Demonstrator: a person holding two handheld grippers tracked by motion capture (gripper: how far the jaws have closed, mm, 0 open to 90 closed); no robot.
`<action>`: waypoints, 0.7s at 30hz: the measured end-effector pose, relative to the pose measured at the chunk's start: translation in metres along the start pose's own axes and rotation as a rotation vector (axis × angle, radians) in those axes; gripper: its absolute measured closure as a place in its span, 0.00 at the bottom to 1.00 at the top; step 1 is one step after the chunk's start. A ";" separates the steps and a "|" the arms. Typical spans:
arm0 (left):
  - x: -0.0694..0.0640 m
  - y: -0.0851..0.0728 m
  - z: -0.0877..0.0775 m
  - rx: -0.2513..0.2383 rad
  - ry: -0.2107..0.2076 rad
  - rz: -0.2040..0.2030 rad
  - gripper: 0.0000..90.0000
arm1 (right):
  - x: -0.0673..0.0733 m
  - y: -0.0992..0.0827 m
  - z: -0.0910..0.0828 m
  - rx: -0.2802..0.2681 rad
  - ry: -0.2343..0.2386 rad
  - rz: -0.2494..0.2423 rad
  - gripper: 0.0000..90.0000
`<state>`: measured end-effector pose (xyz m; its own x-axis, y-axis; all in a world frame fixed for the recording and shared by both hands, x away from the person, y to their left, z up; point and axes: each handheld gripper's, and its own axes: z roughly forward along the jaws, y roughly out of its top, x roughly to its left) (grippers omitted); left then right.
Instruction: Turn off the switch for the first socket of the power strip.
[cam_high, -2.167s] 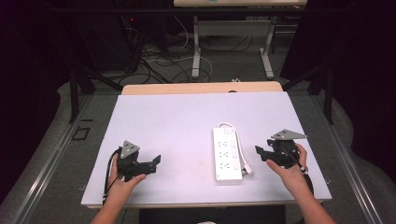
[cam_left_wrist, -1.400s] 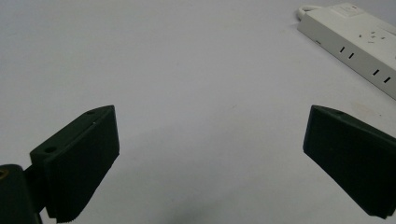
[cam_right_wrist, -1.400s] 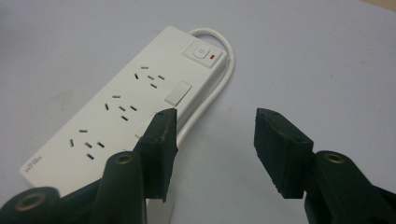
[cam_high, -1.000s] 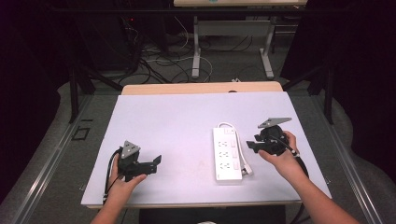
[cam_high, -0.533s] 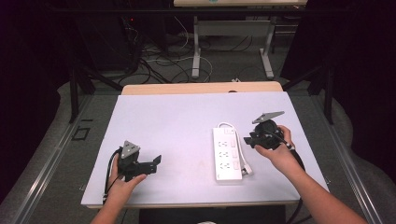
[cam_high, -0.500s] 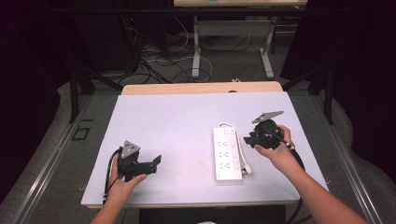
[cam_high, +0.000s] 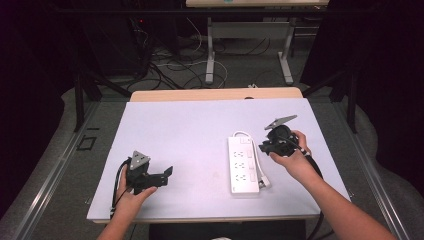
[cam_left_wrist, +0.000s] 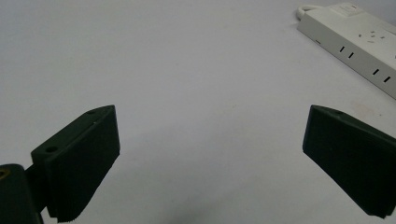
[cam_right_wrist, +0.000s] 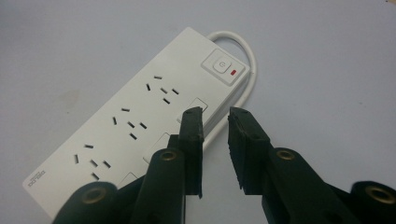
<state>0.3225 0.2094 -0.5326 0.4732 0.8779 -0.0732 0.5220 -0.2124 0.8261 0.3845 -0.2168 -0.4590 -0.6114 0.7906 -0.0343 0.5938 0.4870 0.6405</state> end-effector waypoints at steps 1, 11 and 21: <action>0.000 0.000 0.000 0.000 0.000 0.000 0.04 | 0.000 0.000 0.000 0.000 0.000 0.000 0.85; 0.000 0.000 0.001 -0.008 0.005 -0.004 0.04 | 0.002 0.007 0.012 0.045 0.013 -0.002 0.92; 0.000 0.000 0.000 0.003 -0.002 -0.002 0.05 | -0.003 0.012 0.025 0.083 0.029 0.017 0.96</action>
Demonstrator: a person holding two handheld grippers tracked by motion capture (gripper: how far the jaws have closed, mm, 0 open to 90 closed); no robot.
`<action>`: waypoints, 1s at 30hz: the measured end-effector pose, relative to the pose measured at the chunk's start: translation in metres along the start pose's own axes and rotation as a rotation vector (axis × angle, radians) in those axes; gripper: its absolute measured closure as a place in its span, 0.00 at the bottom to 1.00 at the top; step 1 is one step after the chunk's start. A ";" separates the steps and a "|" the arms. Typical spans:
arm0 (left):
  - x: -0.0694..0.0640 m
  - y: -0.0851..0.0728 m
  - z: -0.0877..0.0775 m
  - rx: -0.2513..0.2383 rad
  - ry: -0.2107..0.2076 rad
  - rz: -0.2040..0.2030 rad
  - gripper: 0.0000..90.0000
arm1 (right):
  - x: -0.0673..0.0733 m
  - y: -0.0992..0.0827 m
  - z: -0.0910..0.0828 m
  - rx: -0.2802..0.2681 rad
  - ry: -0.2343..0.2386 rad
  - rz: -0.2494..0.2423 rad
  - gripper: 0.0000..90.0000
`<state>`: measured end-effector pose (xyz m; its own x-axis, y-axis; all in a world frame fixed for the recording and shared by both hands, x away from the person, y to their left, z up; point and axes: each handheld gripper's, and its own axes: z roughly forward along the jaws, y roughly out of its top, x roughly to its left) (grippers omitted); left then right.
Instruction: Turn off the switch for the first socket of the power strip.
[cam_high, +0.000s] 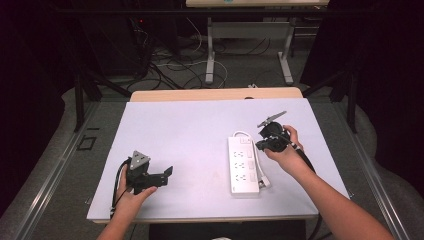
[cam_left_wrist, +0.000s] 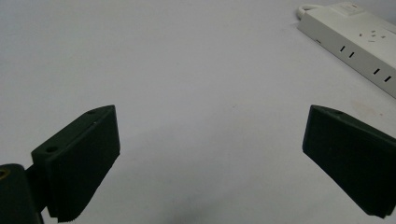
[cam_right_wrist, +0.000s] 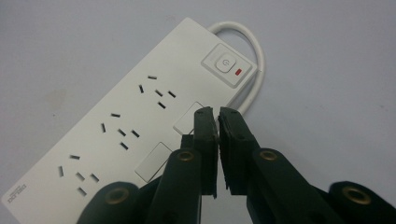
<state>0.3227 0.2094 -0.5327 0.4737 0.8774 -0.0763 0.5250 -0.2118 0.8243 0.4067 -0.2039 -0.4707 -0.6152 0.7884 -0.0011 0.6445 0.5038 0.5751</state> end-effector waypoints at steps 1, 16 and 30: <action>0.000 0.000 0.000 0.000 0.000 0.000 0.05 | -0.001 0.001 0.001 0.006 0.000 -0.004 0.97; 0.001 0.000 0.000 0.002 0.000 0.000 0.05 | -0.003 0.006 0.020 0.058 0.019 0.028 1.00; 0.000 0.000 0.001 0.002 -0.002 -0.007 0.05 | 0.001 0.008 0.034 0.109 0.051 0.041 1.00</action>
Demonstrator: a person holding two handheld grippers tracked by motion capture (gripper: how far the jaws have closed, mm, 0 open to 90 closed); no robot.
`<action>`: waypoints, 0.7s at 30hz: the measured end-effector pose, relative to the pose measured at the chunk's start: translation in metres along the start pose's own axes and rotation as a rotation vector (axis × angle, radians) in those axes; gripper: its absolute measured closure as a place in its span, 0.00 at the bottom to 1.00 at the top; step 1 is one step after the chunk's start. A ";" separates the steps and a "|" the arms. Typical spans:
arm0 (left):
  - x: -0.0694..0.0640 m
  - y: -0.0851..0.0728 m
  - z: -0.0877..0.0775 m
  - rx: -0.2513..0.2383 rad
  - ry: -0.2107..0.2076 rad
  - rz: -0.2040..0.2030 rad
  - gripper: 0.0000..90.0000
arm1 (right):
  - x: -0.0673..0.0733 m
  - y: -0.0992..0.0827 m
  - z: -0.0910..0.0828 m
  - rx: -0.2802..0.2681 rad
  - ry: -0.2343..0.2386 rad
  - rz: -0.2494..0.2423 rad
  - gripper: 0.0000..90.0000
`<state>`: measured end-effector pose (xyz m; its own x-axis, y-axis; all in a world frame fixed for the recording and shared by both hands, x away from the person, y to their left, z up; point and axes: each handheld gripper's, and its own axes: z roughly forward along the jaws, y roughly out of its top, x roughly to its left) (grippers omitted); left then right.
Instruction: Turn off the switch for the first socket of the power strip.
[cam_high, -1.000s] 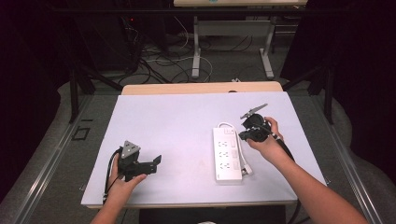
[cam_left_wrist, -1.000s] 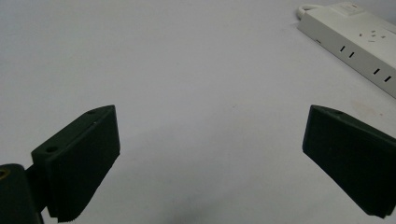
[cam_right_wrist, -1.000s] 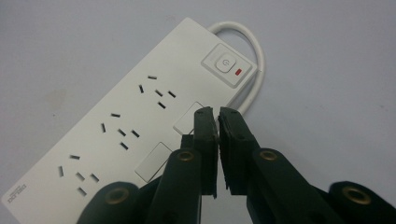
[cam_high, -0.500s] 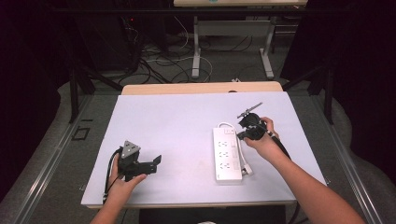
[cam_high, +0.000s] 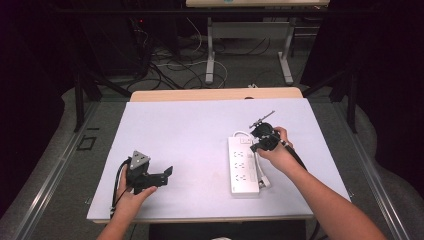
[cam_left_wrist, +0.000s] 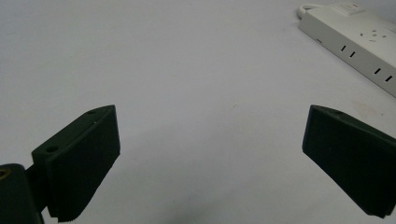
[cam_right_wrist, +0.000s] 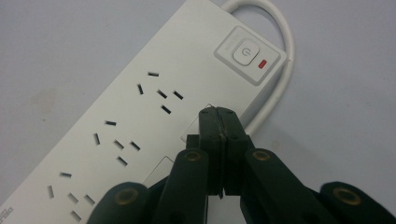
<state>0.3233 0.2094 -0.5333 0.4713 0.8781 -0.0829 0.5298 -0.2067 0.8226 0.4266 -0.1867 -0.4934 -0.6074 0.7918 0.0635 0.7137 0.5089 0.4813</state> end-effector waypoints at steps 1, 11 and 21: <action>0.000 0.000 0.000 0.000 0.001 -0.001 0.05 | 0.000 0.000 0.000 0.000 0.000 0.000 1.00; 0.000 0.000 0.000 0.000 0.000 0.001 0.05 | 0.003 0.001 0.007 0.016 0.015 -0.013 1.00; 0.000 0.000 0.000 0.001 0.001 0.001 0.05 | 0.006 0.001 0.014 0.010 0.028 -0.004 1.00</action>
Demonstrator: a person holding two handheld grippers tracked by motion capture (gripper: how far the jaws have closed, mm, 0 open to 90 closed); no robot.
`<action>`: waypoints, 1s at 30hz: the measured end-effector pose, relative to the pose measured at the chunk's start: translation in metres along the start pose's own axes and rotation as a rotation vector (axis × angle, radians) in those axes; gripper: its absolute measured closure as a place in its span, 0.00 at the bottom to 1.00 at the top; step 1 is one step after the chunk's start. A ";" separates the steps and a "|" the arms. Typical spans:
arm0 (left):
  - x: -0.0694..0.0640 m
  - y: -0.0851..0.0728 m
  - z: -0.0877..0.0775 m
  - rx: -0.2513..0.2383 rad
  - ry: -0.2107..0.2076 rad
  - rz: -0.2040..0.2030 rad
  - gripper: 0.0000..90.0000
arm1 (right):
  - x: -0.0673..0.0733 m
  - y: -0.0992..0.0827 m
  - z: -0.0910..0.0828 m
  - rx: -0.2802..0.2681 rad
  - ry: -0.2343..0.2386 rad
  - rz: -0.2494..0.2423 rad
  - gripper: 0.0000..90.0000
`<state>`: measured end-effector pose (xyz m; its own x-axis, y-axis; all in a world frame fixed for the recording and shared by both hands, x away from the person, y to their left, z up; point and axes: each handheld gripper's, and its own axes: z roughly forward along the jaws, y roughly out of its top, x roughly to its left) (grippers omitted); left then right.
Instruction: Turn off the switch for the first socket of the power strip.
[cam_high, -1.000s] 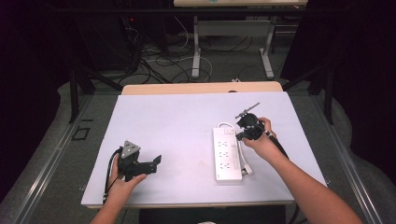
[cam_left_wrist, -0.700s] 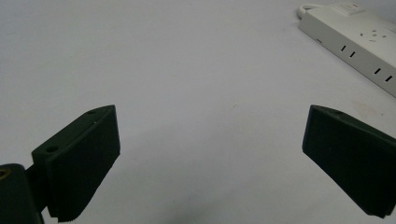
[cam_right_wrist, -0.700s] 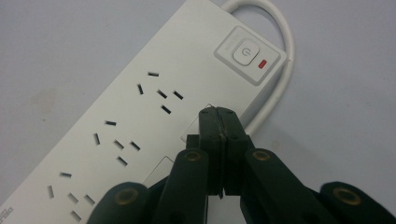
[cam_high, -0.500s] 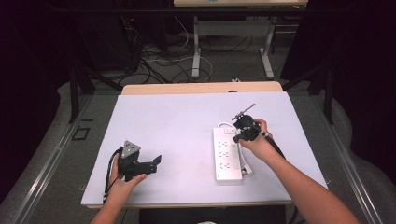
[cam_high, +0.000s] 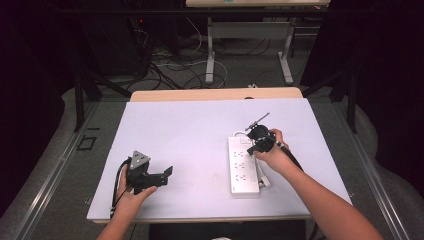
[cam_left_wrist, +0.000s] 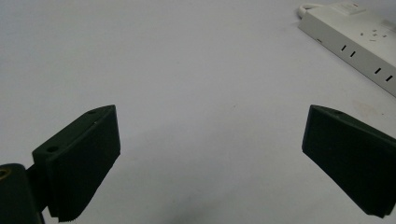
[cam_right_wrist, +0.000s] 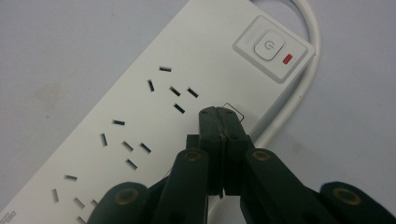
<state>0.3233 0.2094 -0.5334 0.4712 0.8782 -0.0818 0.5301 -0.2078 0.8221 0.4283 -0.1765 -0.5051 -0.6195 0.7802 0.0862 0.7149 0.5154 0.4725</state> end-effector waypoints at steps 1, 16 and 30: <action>0.000 0.000 0.000 0.000 0.000 0.000 0.05 | 0.000 0.000 0.000 0.000 0.000 0.000 1.00; 0.000 0.000 0.000 -0.001 0.000 0.000 0.05 | 0.002 0.000 0.005 0.014 0.000 -0.015 1.00; 0.000 0.000 -0.001 -0.002 0.003 0.006 0.05 | 0.002 0.000 0.005 0.017 -0.001 -0.005 1.00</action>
<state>0.3232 0.2099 -0.5329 0.4727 0.8780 -0.0752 0.5259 -0.2125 0.8236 0.4288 -0.1728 -0.5096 -0.6229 0.7779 0.0827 0.7170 0.5254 0.4581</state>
